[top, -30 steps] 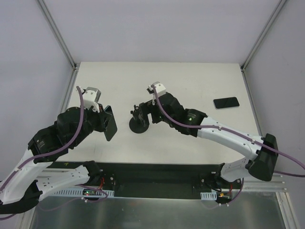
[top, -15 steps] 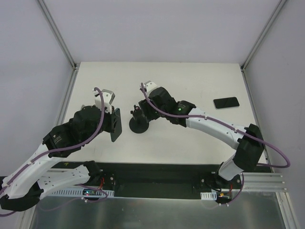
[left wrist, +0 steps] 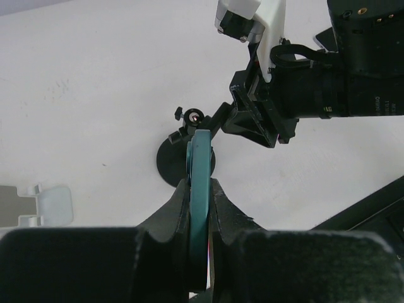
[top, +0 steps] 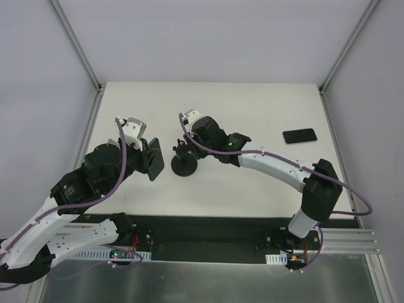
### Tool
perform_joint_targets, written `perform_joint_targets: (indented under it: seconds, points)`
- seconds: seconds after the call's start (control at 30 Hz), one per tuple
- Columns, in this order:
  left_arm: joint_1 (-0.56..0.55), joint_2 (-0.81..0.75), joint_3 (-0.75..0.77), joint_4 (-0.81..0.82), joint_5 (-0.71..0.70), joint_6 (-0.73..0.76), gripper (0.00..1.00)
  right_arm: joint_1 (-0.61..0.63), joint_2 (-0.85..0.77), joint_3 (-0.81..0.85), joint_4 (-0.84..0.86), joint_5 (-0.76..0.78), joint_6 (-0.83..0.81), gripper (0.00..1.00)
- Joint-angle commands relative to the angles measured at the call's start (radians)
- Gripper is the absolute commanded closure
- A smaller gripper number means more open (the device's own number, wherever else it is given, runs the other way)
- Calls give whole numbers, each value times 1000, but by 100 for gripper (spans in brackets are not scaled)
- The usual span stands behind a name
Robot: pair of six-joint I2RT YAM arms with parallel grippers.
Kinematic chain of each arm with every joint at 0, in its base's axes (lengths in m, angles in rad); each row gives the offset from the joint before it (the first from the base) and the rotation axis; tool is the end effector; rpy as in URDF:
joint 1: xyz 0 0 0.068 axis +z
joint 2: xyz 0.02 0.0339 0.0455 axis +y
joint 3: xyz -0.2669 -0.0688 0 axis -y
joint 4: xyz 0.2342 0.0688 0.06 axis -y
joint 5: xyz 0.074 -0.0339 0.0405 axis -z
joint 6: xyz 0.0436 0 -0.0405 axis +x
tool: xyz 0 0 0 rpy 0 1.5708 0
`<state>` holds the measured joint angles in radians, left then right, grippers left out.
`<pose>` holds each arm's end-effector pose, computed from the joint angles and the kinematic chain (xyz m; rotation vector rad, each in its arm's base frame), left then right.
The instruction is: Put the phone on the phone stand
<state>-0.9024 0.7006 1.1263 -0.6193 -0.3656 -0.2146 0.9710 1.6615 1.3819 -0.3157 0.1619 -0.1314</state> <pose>0.0848 -0.0822 0.4149 0.3408 1.7443 -0.4908 0.2218 0.3120 0.3067 -1.0576 1.8989 0.3087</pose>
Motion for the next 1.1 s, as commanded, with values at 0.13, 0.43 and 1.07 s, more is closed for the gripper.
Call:
perform_joint_targets:
  seconds: [0.13, 0.43, 1.07]
  points:
    - [0, -67, -28, 139, -6, 43, 100, 1, -25, 12, 76, 28, -39, 65]
    - [0, -75, -112, 248, 31, 49, 100, 0, -31, 16, 75, 24, -48, 99]
    - [251, 149, -362, 1072, 1074, 150, 100, -152, -114, -133, 145, -547, -166, 99]
